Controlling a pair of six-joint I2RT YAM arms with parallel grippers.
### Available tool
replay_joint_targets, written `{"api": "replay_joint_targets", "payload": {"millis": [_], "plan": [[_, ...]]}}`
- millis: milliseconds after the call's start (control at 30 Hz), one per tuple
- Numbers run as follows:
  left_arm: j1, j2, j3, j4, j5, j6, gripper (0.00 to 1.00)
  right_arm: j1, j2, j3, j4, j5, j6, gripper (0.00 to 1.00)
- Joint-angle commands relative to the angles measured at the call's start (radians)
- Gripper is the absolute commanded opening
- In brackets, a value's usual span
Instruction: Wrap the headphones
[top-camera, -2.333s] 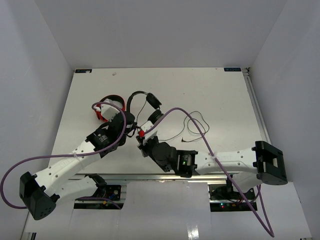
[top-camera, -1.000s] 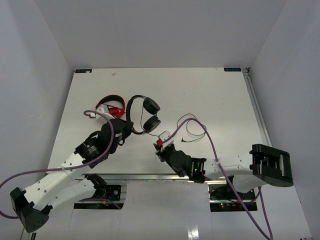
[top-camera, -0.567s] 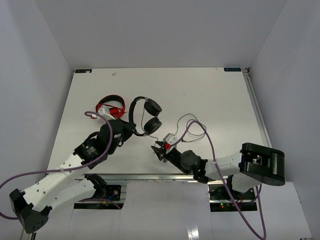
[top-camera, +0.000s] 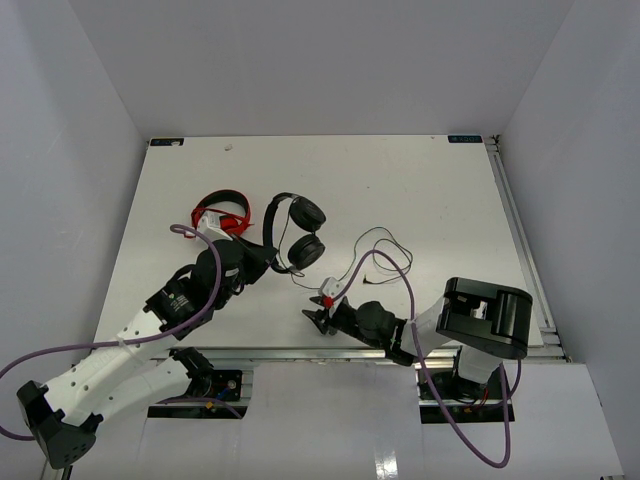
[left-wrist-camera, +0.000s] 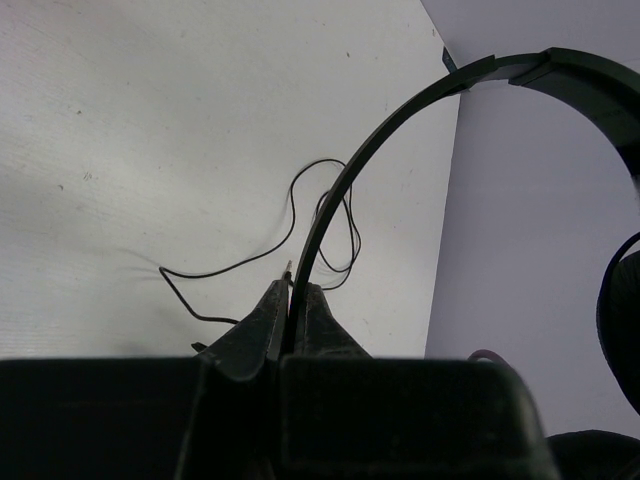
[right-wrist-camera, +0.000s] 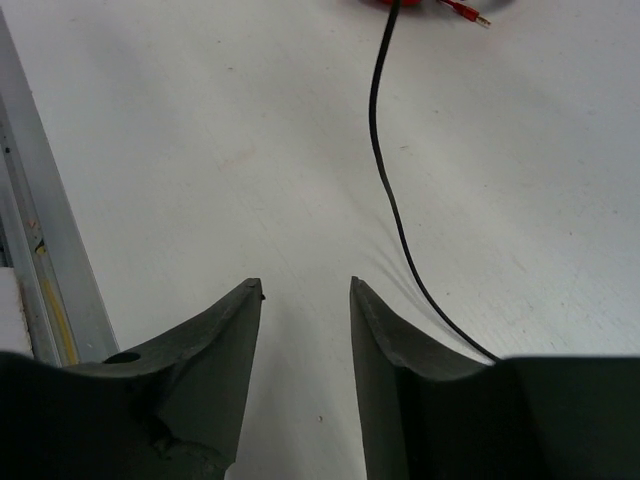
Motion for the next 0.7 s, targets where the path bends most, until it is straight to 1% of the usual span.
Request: {"api": "replay_joint_targets", "payload": {"millis": [0, 100, 200, 267, 400, 500, 600, 667], "plan": [[0.003, -0.018, 0.007, 0.051, 0.02, -0.04, 0.0, -0.026, -0.003, -0.005, 0.44, -0.075, -0.054, 0.51], [0.003, -0.027, 0.007, 0.048, 0.025, -0.04, 0.0, -0.089, -0.017, -0.001, 0.457, -0.167, -0.036, 0.58], [0.003, -0.05, 0.01, 0.043, 0.024, -0.038, 0.0, -0.165, -0.018, 0.016, 0.458, -0.26, -0.028, 0.61], [0.003, -0.062, 0.017, 0.034, 0.027, -0.033, 0.0, -0.194, -0.009, 0.026, 0.479, -0.31, -0.031, 0.61], [0.003, -0.086, 0.024, 0.021, 0.033, -0.025, 0.0, -0.239, 0.012, 0.031, 0.569, -0.404, -0.036, 0.65], [0.003, -0.101, 0.024, 0.018, 0.039, -0.021, 0.0, -0.268, 0.028, 0.077, 0.57, -0.528, -0.017, 0.67], [0.003, -0.106, 0.021, 0.018, 0.043, -0.019, 0.0, -0.28, 0.056, 0.124, 0.574, -0.591, -0.008, 0.69], [0.003, -0.108, 0.019, 0.018, 0.048, -0.019, 0.0, -0.28, 0.078, 0.147, 0.577, -0.601, -0.006, 0.69]]}}
